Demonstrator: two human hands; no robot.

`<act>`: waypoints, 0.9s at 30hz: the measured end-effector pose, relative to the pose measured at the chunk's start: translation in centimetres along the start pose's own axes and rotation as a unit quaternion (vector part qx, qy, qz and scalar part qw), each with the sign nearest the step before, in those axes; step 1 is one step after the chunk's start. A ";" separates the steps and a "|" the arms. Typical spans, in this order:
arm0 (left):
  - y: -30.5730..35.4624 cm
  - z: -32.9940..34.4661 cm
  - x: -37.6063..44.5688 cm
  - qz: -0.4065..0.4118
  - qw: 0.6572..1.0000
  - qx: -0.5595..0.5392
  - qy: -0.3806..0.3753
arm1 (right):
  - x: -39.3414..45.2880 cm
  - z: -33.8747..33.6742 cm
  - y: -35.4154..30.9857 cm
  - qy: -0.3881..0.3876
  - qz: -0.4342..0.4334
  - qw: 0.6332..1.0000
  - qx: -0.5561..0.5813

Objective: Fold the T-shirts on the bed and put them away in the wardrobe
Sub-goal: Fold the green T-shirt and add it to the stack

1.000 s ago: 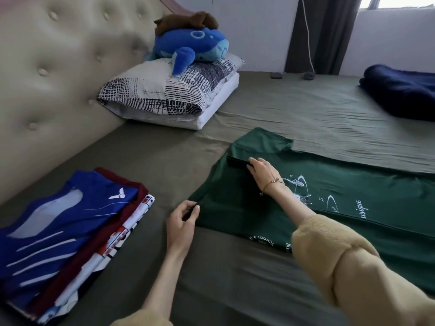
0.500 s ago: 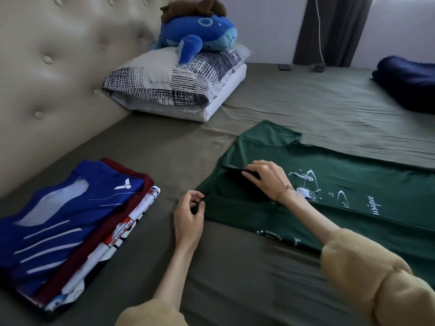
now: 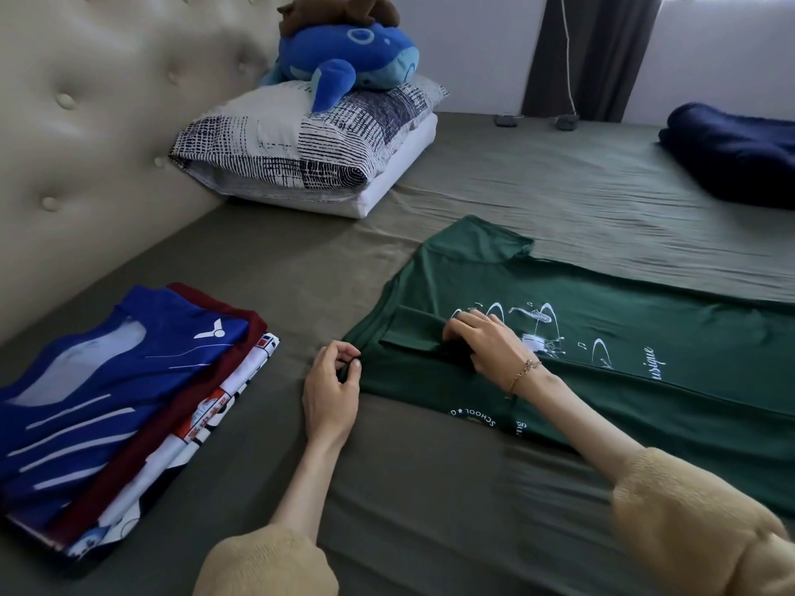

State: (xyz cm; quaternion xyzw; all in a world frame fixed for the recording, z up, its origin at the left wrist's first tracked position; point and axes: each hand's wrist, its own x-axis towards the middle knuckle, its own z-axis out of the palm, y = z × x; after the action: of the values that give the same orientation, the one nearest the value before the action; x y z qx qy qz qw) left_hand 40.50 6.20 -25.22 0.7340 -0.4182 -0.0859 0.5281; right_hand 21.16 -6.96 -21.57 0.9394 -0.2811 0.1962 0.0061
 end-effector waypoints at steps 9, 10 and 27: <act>0.0 0.1 -0.1 -0.009 1.000 -0.001 0.004 | -1.7 -0.2 0.9 0.018 0.000 1.000 -0.011; 0.1 0.1 -0.1 -0.008 1.000 -0.001 0.005 | -1.6 -0.2 1.0 0.016 0.008 1.000 0.002; -0.1 0.2 0.0 -0.010 1.000 0.009 0.013 | -4.8 -2.3 1.4 -0.158 0.034 0.986 0.041</act>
State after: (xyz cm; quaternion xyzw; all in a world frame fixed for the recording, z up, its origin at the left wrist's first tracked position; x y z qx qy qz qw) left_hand 40.46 6.02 -25.37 0.7441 -0.4046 -0.0783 0.5259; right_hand 15.91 -5.36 -21.37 0.9480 -0.3018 0.0568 -0.0840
